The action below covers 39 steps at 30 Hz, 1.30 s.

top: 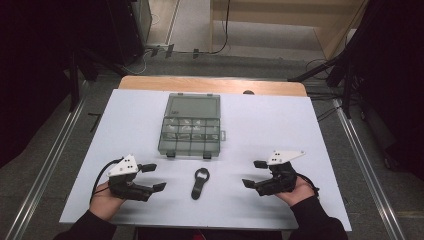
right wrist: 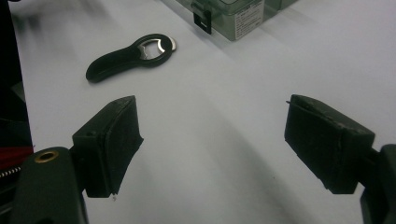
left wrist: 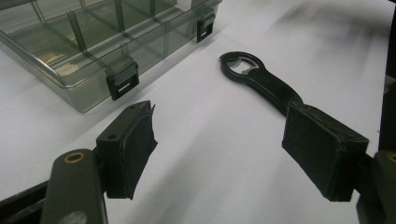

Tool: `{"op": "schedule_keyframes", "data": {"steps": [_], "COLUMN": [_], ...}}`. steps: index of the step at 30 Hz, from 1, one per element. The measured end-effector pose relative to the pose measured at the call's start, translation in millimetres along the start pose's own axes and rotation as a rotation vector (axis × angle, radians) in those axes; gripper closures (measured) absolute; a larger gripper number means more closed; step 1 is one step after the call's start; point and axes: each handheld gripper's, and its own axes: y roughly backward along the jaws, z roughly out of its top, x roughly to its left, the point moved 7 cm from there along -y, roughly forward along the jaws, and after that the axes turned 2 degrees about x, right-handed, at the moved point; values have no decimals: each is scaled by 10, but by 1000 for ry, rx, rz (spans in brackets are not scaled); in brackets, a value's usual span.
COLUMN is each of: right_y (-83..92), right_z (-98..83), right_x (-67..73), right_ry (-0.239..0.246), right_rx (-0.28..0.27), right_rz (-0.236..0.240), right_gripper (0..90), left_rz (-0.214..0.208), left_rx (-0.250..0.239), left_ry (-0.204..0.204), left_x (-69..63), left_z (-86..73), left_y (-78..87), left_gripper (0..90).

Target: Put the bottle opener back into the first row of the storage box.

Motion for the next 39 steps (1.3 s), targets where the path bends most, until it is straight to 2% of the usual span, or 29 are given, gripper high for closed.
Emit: {"op": "schedule_keyframes", "data": {"steps": [18, 39], "right_y": [-211, -427], "right_z": [220, 385], "right_x": [83, 175], "right_ry": [41, 75], "right_rx": [7, 29], "right_rz": [45, 69], "right_gripper": [191, 201], "left_rz": [0, -1], "left_rx": [-4, -2], "left_ry": [2, 2], "left_x": [-7, -6], "left_z": [-1, -2], "left_y": [-6, -3], "left_gripper": [247, 247]}}
